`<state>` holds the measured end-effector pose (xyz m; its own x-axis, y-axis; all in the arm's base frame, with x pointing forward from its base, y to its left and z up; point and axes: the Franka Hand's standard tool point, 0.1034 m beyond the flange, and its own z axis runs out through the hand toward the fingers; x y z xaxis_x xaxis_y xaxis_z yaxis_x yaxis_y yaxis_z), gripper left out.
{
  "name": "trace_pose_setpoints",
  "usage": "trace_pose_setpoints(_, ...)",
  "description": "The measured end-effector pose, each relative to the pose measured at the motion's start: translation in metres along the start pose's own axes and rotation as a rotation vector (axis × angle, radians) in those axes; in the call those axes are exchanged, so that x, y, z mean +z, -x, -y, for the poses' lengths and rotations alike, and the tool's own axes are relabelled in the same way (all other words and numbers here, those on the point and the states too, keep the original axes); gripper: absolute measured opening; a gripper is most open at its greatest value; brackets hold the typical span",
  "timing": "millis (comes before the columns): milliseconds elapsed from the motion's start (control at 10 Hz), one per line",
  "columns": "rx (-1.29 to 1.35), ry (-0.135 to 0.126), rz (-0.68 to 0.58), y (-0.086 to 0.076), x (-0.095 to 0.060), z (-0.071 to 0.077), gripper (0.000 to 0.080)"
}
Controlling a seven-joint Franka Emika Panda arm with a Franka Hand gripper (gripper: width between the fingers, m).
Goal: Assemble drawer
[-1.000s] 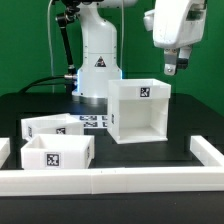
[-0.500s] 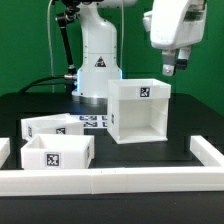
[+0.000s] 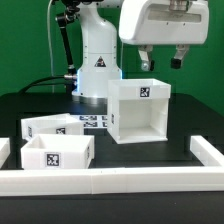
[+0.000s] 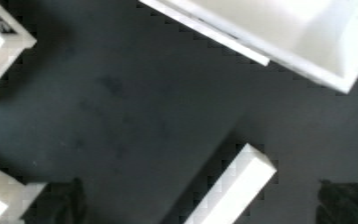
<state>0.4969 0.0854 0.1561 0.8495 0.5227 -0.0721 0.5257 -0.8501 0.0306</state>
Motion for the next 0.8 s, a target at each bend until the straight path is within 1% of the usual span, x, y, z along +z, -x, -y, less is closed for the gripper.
trace_pose_setpoints(300,0.205,-0.001,0.002,0.001,0.001,0.001,0.0649)
trace_pose_setpoints(400,0.231,-0.012,-0.005,0.006,0.003,0.004,0.0649)
trace_pose_setpoints(500,0.239,-0.017,-0.014,0.016,0.007,0.012,0.0649)
trace_pose_setpoints(600,0.252,-0.031,-0.013,0.028,0.01,0.021,0.0649)
trace_pose_setpoints(700,0.252,-0.036,-0.018,0.036,0.015,0.032,0.0649)
trace_pose_setpoints(800,0.252,-0.033,-0.029,0.044,0.02,0.043,0.0649)
